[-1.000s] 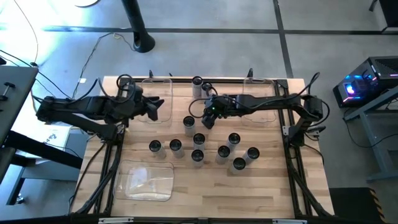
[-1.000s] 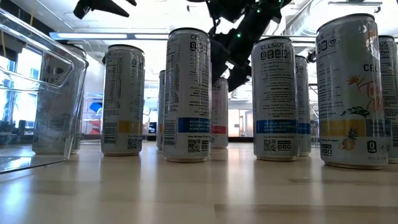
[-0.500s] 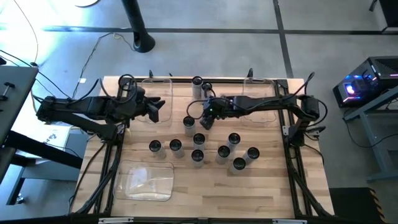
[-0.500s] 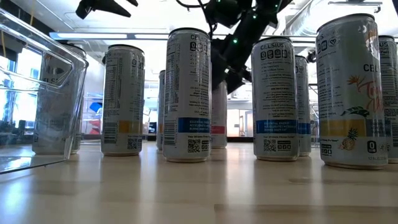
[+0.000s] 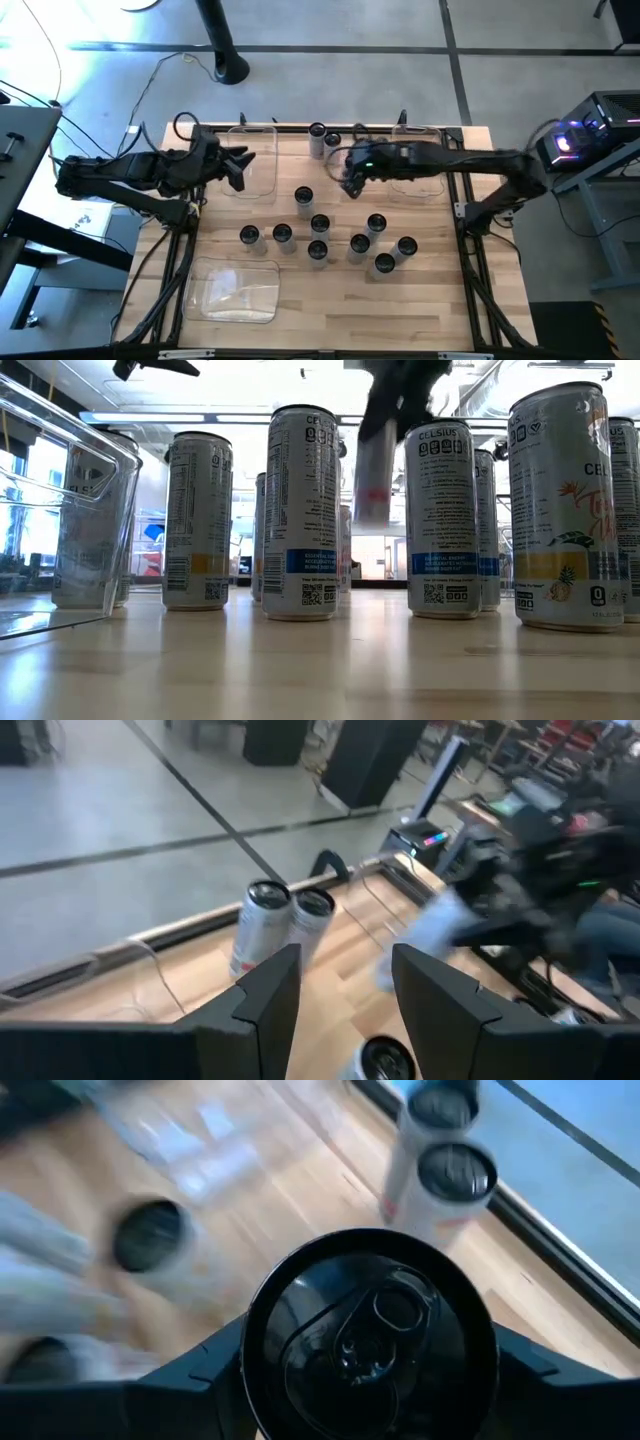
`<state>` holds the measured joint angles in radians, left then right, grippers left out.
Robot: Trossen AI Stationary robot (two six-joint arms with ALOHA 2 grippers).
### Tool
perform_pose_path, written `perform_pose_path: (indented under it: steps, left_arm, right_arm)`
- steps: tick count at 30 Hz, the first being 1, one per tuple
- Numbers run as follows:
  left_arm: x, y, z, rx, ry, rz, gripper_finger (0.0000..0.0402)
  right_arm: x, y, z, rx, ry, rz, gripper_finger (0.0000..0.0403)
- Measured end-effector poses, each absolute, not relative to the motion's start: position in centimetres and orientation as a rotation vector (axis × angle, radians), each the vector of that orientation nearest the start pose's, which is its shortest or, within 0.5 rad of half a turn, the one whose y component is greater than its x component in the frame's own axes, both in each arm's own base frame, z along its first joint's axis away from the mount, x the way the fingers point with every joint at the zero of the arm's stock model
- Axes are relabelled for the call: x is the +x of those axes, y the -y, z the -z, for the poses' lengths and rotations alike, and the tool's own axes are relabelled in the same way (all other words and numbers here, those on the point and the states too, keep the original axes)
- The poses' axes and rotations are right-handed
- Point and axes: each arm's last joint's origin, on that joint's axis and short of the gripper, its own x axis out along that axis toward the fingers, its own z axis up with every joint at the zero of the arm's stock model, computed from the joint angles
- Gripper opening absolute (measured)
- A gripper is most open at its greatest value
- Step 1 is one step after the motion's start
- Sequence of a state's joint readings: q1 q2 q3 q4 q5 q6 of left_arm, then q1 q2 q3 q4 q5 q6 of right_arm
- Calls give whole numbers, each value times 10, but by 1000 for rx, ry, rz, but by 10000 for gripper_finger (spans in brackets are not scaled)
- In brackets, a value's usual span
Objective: Sort soda cans
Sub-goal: Move the white-pink soda can to the bottom right of the table
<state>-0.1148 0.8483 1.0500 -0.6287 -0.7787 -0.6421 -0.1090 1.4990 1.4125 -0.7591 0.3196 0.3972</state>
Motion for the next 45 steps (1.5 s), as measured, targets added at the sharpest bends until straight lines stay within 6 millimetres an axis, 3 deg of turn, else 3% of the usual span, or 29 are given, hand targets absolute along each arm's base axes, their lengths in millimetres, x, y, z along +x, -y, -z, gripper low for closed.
perform_pose_path:
  steps: [6, 9, 22, 29, 34, 41, 45]
  left_arm:
    - [151, -9, -375, -381, -151, -815, 152]
    - [152, -14, -375, -377, -148, -841, 152]
    - [153, -27, -378, -355, -131, -867, 152]
    - [152, -32, -378, -359, -127, -898, 152]
    - [151, -35, -378, -335, -136, -916, 152]
    - [151, -39, -378, -327, -140, -933, 152]
    - [150, -41, -378, -329, -145, -930, 152]
  right_arm:
    - [266, 12, -390, 347, -522, 417, 239]
    - [246, -6, -407, 433, -471, 319, 239]
    - [219, -95, -402, 673, -633, 38, 239]
    - [193, -130, -378, 769, -939, 96, 239]
    - [185, -156, -351, 712, -1159, 211, 239]
    - [191, -189, -313, 589, -1256, 399, 239]
    - [184, -204, -291, 594, -1285, 467, 239]
